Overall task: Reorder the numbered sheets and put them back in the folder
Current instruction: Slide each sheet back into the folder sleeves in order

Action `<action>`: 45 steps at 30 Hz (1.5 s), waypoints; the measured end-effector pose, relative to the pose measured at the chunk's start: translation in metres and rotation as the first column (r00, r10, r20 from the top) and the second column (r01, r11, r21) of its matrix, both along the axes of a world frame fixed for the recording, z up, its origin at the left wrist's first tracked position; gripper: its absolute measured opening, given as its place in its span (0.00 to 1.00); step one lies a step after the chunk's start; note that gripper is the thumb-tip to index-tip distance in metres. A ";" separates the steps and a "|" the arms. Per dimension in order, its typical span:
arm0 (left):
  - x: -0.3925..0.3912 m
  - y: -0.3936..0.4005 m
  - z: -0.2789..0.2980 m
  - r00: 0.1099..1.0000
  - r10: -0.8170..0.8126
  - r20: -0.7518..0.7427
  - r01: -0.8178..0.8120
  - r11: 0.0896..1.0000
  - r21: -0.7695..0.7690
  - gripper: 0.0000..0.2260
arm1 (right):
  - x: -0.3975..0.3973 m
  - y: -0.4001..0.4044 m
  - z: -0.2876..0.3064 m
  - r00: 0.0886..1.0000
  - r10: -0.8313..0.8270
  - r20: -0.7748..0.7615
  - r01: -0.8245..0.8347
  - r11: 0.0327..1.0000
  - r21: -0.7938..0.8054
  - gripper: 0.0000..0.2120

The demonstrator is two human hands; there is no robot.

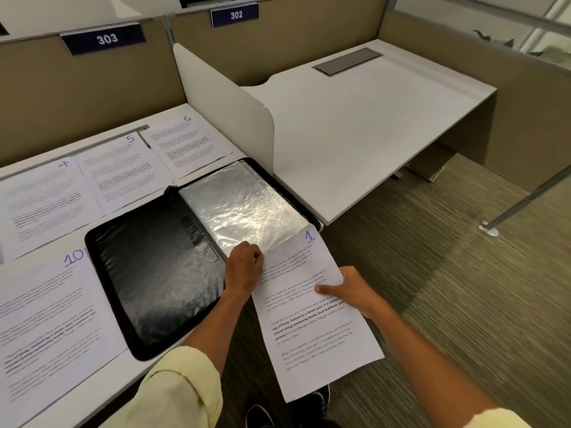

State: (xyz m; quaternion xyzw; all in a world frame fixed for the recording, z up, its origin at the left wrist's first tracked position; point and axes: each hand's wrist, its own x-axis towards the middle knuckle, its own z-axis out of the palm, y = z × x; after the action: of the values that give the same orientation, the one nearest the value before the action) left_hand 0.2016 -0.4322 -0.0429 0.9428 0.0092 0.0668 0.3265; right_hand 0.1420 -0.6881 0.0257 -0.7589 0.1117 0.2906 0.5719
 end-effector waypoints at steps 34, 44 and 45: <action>0.069 -0.070 0.019 0.998 0.056 0.004 -0.057 0.991 0.120 0.03 | 0.112 0.020 -0.041 0.748 0.539 0.388 -0.241 0.764 -0.599 0.13; 0.068 -0.081 0.027 0.994 0.028 0.108 -0.043 0.989 0.142 0.03 | 0.135 0.031 -0.042 0.730 0.616 0.295 -0.252 0.644 -0.722 0.14; 0.067 -0.081 0.027 0.993 0.022 0.115 -0.039 0.989 0.143 0.03 | 0.137 0.032 -0.042 0.750 0.595 0.289 -0.252 0.661 -0.707 0.16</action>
State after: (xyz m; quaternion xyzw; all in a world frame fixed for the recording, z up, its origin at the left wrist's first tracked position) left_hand 0.2686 -0.5135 -0.0164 0.9585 0.0002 0.1256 0.2559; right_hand 0.2786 -0.6558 -0.0158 -0.9557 -0.1370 0.1599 0.2057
